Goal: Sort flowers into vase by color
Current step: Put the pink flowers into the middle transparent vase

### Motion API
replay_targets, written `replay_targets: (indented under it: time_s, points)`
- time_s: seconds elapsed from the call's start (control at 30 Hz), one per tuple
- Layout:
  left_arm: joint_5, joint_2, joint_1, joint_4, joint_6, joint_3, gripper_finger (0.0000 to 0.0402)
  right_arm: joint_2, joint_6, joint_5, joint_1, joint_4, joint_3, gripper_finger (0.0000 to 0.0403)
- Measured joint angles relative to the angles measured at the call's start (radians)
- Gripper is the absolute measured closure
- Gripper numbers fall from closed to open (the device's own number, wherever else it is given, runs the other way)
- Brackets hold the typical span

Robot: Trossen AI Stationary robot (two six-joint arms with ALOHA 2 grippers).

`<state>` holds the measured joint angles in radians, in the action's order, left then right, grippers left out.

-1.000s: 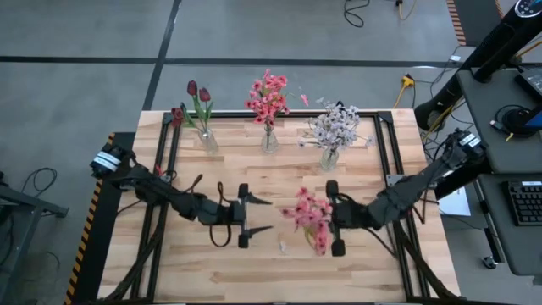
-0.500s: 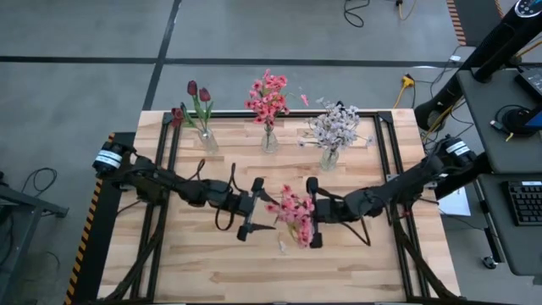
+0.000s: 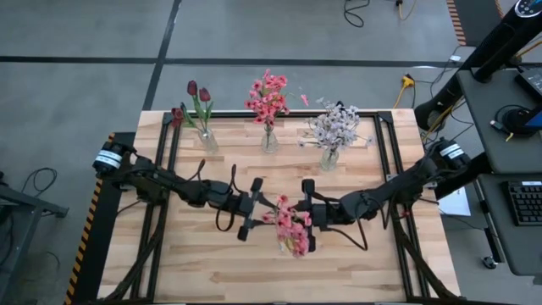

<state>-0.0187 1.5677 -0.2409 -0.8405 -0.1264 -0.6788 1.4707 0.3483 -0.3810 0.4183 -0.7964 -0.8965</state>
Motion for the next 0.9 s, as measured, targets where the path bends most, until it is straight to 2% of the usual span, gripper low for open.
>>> replay_targets:
  time_s: [0.2, 0.27, 0.43, 0.53, 0.63, 0.9]
  points:
    - [0.082, 0.0, 0.001, 0.054, -0.05, 0.001, 0.0364, 0.017, -0.007, -0.012, 0.0, 0.003, -0.012, 0.039]
    - [0.086, 0.0, 0.002, 0.055, -0.052, 0.001, 0.0391, 0.017, -0.018, -0.014, 0.0, 0.004, -0.012, 0.039]
    - [0.089, 0.0, 0.002, 0.056, -0.052, 0.001, 0.0391, 0.017, -0.032, -0.014, 0.0, 0.006, -0.012, 0.0389]
    - [0.089, 0.0, 0.003, 0.056, -0.051, 0.001, 0.0397, 0.017, -0.058, -0.014, 0.0, 0.007, -0.013, 0.0374]
    - [0.124, 0.0, 0.003, 0.056, -0.05, 0.001, 0.0398, 0.017, -0.081, -0.039, 0.0, 0.014, -0.013, 0.034]
    - [0.144, -0.002, 0.004, 0.06, -0.05, 0.001, 0.04, 0.016, -0.097, -0.241, 0.018, 0.042, -0.013, 0.0238]
